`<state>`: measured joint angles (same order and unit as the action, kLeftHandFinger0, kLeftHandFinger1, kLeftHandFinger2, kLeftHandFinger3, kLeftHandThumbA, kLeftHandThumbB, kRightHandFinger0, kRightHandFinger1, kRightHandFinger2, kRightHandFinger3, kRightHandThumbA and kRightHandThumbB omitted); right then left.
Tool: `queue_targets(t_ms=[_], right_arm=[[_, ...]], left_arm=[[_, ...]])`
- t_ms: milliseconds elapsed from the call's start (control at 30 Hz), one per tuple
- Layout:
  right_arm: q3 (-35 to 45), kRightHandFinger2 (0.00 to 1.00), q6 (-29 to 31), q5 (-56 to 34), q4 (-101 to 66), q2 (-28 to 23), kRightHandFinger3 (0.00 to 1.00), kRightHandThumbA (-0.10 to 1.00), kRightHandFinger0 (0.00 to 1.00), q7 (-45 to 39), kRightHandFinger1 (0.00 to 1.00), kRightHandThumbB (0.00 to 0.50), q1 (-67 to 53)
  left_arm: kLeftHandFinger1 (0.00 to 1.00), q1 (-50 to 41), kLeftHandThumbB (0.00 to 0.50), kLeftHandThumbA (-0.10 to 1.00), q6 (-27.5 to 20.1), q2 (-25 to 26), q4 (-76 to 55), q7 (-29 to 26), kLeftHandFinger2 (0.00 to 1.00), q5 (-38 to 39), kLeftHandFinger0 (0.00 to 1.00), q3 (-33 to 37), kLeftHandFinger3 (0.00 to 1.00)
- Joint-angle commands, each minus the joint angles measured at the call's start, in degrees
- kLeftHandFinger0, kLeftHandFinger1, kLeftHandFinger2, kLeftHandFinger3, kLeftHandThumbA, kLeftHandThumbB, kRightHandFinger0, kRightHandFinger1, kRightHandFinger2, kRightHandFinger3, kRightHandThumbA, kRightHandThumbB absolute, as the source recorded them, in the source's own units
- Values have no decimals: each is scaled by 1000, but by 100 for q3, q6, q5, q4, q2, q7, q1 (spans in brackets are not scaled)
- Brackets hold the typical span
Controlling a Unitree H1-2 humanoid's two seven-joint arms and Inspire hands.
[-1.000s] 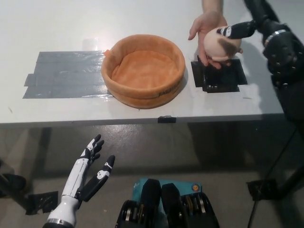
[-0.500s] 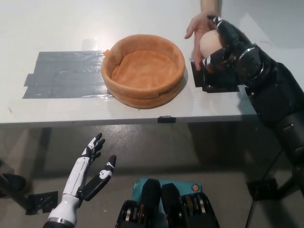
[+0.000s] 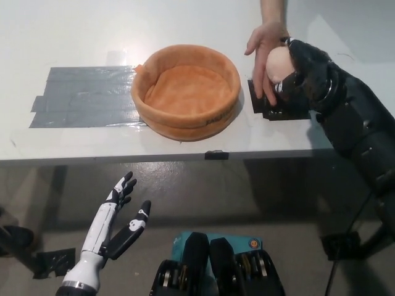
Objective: A person hands a emotional support dumpling to the robot which it grabs with its right hand and places in the soft place kept infront of it in the centre of the desk
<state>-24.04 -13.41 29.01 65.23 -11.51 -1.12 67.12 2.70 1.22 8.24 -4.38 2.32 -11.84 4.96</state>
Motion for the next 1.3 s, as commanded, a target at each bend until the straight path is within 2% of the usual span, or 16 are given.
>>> queue_targets(t_ms=[0, 100, 233, 300, 367, 500, 567, 600, 633, 767, 833, 900, 967, 1100, 1167, 1267], right_arm=[[190, 611, 469, 4, 79, -11, 420, -100, 18, 1031, 350, 221, 183], [274, 875, 581, -64, 86, -8, 597, -100, 60, 1116, 542, 212, 168], [478, 932, 1022, -171, 11, 7, 836, -100, 29, 1519, 537, 223, 99], [598, 1000, 1104, -220, 5, 24, 1000, -100, 93, 1641, 634, 196, 120], [657, 1000, 1191, -203, -56, 44, 1000, -100, 139, 1789, 680, 189, 140], [751, 951, 1241, -143, -540, 46, 968, -100, 0, 1988, 479, 196, 163], [904, 923, 1121, -180, -1318, 53, 958, -100, 47, 1966, 523, 164, 106], [895, 939, 1059, -124, -1415, 53, 945, -100, 408, 1982, 732, 171, 117], [912, 911, 983, -50, -1795, 58, 890, -100, 641, 2001, 735, 189, 132], [961, 543, 987, -63, -2964, 184, 571, -100, 19, 1798, 211, 286, 70], [908, 587, 991, -17, -3339, 293, 691, -100, 0, 1758, 83, 222, 38], [818, 771, 936, 57, -3577, 406, 858, -100, 0, 1686, 180, 182, 42], [725, 783, 913, 82, -3543, 594, 788, -100, 1, 1629, 270, 197, 71], [517, 626, 1084, 286, -2947, 852, 493, -100, 0, 1779, 194, 226, 212], [440, 631, 1256, 294, -2659, 905, 473, -100, 0, 1787, 174, 225, 274], [290, 802, 1630, 267, -1751, 1082, 547, -100, 28, 1897, 307, 202, 375]], left_arm=[[1000, 82, 0, 636, -162, 24, -175, -1, 1000, -7, 1000, -14, 1000], [1000, 78, 0, 656, -136, 26, -196, 1, 1000, -22, 1000, -9, 1000], [1000, 111, 0, 669, -180, 45, -145, -12, 1000, -46, 1000, -13, 1000], [1000, 142, 0, 674, -158, 49, -141, 3, 1000, -31, 1000, -17, 1000], [1000, 134, 0, 678, -129, 53, -168, 7, 1000, -49, 1000, -12, 1000], [1000, 135, 0, 681, -117, 43, -174, 9, 1000, -30, 1000, -18, 1000], [1000, 129, 0, 685, -103, 38, -181, 6, 1000, -38, 1000, -16, 1000], [1000, 136, 0, 687, -120, 39, -173, -2, 1000, -39, 1000, -20, 1000], [1000, 151, 0, 693, -191, 34, -134, -26, 1000, -30, 1000, -30, 1000], [1000, 146, 0, 696, -127, 53, -164, 7, 1000, -37, 1000, -21, 1000], [1000, 139, 0, 696, -72, 50, -169, 18, 1000, -43, 1000, -13, 1000], [1000, 123, 0, 703, -24, 27, -192, 19, 1000, -36, 1000, -9, 1000], [1000, 82, 0, 710, -57, 37, -187, 37, 1000, 5, 1000, -12, 1000], [1000, 108, 0, 694, -63, 33, -196, 49, 1000, -4, 1000, 10, 1000], [1000, 126, 0, 694, -82, 18, -188, 34, 1000, -22, 1000, 22, 1000], [1000, 139, 0, 712, 4, 16, -213, 31, 1000, -48, 1000, 23, 1000]])
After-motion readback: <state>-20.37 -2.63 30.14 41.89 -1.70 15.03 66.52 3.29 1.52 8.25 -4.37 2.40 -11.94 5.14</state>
